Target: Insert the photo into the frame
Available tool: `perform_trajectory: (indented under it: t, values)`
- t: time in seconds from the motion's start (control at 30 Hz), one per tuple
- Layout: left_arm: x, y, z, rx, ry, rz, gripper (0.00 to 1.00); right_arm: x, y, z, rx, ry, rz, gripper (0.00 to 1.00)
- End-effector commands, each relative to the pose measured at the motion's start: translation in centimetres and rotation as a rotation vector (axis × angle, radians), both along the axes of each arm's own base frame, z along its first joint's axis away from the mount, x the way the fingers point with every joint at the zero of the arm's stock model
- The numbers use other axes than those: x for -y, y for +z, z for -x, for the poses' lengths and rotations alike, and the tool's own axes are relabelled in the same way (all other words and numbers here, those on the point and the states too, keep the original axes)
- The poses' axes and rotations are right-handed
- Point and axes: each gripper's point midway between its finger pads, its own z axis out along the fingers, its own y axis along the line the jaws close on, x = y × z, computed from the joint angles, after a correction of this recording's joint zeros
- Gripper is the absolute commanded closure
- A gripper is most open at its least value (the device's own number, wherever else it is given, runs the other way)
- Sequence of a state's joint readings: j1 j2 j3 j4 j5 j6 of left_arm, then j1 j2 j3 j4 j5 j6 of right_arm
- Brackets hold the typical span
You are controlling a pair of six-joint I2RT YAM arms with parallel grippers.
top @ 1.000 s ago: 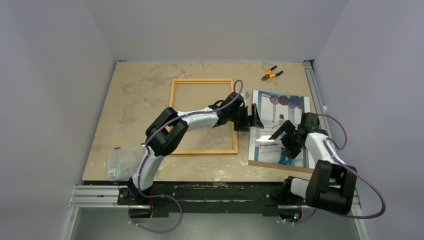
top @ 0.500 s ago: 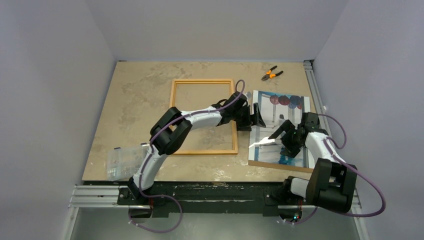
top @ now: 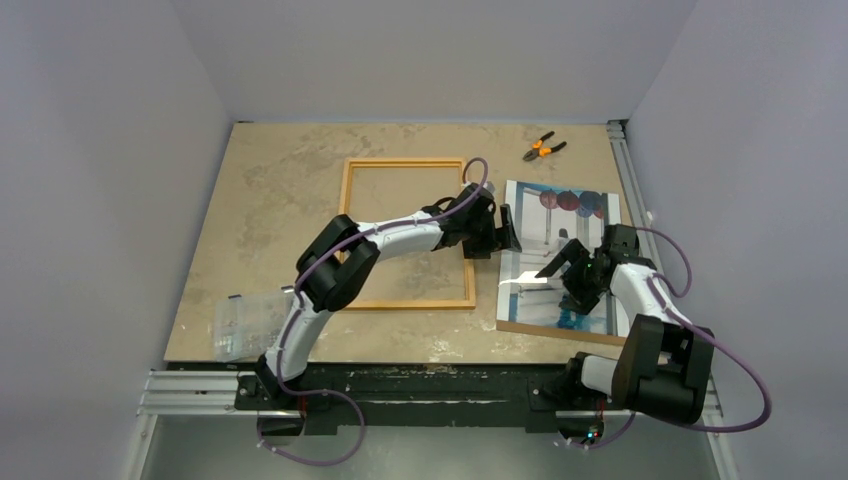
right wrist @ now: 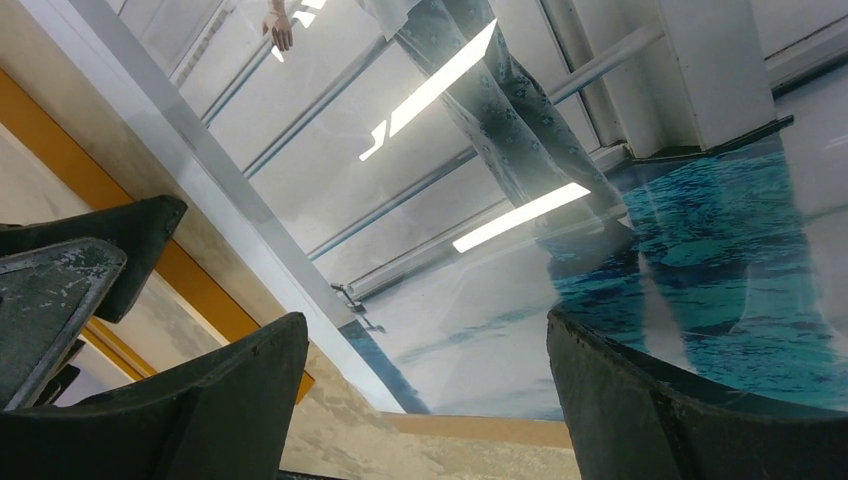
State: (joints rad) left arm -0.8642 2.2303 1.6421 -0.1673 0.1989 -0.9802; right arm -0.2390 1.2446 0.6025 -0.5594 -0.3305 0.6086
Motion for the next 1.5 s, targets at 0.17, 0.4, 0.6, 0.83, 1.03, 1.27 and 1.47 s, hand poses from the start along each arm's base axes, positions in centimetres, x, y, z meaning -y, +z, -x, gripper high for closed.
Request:
perform_trajectory:
  t: [0.17, 0.4, 0.6, 0.83, 1.03, 1.27, 1.47]
  values:
    - [1.8, 0.4, 0.3, -0.025, -0.042, 0.086, 0.16, 0.0, -2.5, 1.8, -0.071, 0.027, 0.018, 0.12]
    - [2.1, 1.0, -0.9, -0.040, 0.004, 0.189, 0.18, 0.0, -2.5, 1.8, -0.074, 0.027, 0.016, 0.12]
    - [1.8, 3.6, -1.1, 0.037, 0.012, 0.264, 0.20, -0.2, -2.7, 2.0, -0.076, 0.032, 0.007, 0.12]
    - [1.3, 6.8, -1.1, 0.124, 0.003, 0.316, 0.21, -0.3, -2.6, 1.9, -0.073, 0.035, 0.001, 0.12]
    - [1.6, 7.6, -0.9, 0.142, -0.015, 0.355, 0.23, -0.4, -2.7, 1.9, -0.076, 0.043, -0.005, 0.13]
    - [0.2, 4.5, -1.2, 0.094, 0.037, 0.211, 0.22, 0.8, -0.9, 0.9, -0.032, 0.032, 0.065, 0.13]
    - [-0.3, 3.9, -1.3, 0.101, 0.032, 0.153, 0.21, 3.9, 3.3, -1.5, 0.043, -0.009, 0.226, 0.10]
